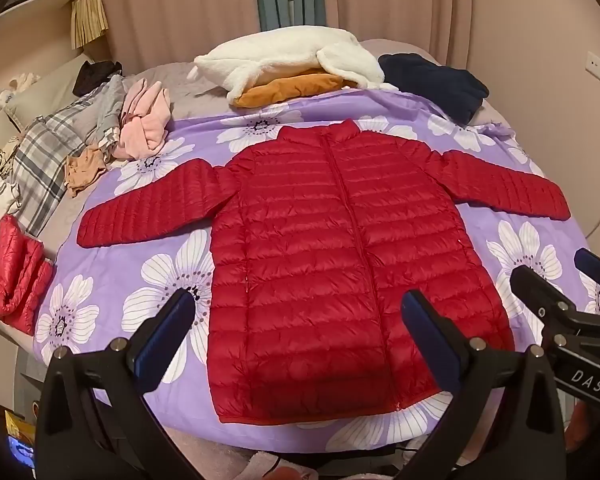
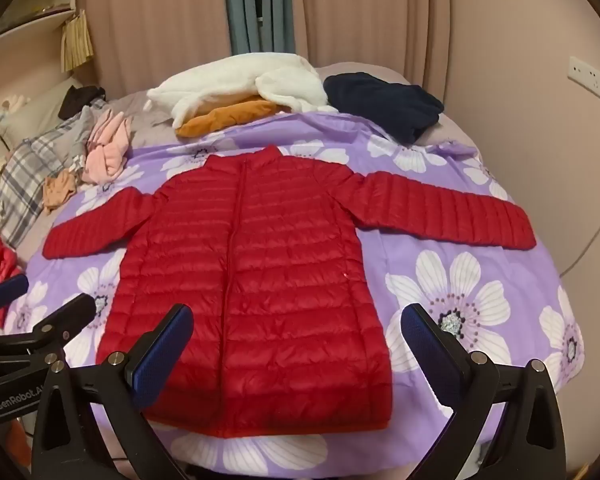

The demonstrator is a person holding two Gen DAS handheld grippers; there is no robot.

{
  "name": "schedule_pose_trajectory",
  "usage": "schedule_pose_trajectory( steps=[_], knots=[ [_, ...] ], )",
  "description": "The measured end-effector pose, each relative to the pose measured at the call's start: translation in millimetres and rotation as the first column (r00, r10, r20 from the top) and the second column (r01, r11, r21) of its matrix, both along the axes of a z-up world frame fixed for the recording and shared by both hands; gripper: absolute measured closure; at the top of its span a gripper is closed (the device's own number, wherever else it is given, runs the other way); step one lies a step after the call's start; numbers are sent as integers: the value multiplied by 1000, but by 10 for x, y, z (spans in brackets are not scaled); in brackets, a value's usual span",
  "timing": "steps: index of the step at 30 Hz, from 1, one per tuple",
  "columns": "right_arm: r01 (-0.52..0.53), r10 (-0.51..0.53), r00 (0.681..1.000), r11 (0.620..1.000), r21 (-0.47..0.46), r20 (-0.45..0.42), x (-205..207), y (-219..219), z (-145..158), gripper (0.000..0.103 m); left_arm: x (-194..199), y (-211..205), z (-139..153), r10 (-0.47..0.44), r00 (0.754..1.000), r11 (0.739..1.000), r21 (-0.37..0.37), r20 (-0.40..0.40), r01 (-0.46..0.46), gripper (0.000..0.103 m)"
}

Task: Fold large clothes

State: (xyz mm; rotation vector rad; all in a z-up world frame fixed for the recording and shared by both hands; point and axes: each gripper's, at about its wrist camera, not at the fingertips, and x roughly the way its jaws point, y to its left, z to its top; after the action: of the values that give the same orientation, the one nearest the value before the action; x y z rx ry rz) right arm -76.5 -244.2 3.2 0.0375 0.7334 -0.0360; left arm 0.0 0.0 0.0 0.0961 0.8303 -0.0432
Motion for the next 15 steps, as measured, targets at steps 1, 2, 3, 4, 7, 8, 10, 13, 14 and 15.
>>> schedule_pose_trajectory(
  steps=[1, 2, 3, 4, 7, 8, 10, 13, 14, 15],
  knots=[
    [0, 0, 1000, 1000, 2, 2, -1, 0, 2, 1, -3, -1, 1, 0, 1000, 1000, 3, 9, 0, 0],
    [0, 0, 1000, 1000, 2, 1, 0, 2, 3, 1, -2, 0, -2, -1, 1000, 1000, 1, 6, 1, 0],
    [0, 0, 1000, 1000, 1, 1, 0, 3, 4, 1, 0, -1, -6, 0, 1000, 1000, -1, 1, 0, 0],
    [0, 0, 1000, 1000, 2, 1, 0, 4, 5, 1, 2, -2, -12, 0, 1000, 1000, -1, -3, 0, 0],
    [-1, 1, 1000, 1000, 2, 2, 1, 7, 8, 1, 2, -58, -36, 3, 1000, 1000, 2, -14, -3, 0],
    [-2, 2, 1000, 1000, 1, 2, 2, 7, 9, 1, 7, -80, -40, 3, 1000, 1000, 2, -17, -3, 0],
    [0, 0, 1000, 1000, 0, 3, 1, 9, 9, 1, 19, -78, -46, 5, 1000, 1000, 0, -18, -5, 0],
    [0, 0, 1000, 1000, -1, 2, 3, 12, 6, 1, 25, -48, -34, 5, 1000, 1000, -6, -23, -5, 0],
    [0, 0, 1000, 1000, -2, 2, 3, 13, 5, 1, 34, -56, -52, 6, 1000, 1000, -6, -23, -6, 0],
    [0, 0, 1000, 1000, -2, 2, 1, 13, 5, 1, 36, -66, -57, 6, 1000, 1000, -6, -22, -6, 0]
  ],
)
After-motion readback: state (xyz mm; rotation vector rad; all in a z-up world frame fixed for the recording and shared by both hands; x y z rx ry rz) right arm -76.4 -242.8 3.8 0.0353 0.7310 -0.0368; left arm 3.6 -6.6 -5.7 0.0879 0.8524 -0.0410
